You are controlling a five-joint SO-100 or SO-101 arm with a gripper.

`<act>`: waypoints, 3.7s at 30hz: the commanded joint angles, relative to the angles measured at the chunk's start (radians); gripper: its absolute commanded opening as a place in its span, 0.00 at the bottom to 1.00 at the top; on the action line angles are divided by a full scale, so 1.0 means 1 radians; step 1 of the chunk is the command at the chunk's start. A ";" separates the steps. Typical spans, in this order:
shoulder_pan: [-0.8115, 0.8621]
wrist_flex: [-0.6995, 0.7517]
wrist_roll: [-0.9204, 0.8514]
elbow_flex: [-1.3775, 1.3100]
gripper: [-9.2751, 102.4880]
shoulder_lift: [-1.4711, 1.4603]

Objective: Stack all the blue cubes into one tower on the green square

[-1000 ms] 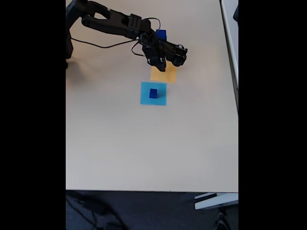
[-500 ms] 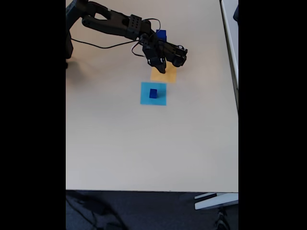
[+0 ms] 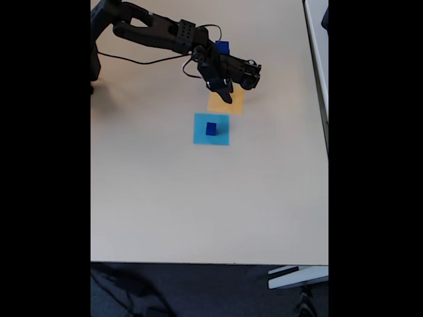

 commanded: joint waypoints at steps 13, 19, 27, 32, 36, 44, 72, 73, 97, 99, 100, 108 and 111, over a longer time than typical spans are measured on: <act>0.069 -0.012 -0.156 0.095 0.24 0.273; 0.135 -0.015 -0.239 0.173 0.27 0.330; 0.215 -0.038 -0.261 0.278 0.30 0.345; 0.239 -0.061 -0.282 0.307 0.30 0.333; 0.247 -0.064 -0.291 0.307 0.30 0.310; 0.239 -0.072 -0.290 0.290 0.29 0.256; 0.215 -0.080 -0.270 0.284 0.18 0.190; 0.213 -0.080 -0.270 0.284 0.17 0.190; 0.095 0.270 -0.167 0.002 0.14 0.416; 0.069 0.279 -0.153 -0.017 0.13 0.426; 0.052 0.287 -0.135 -0.015 0.13 0.436; -0.058 0.377 0.025 -0.017 0.10 0.497; -0.080 0.451 0.031 -0.074 0.11 0.499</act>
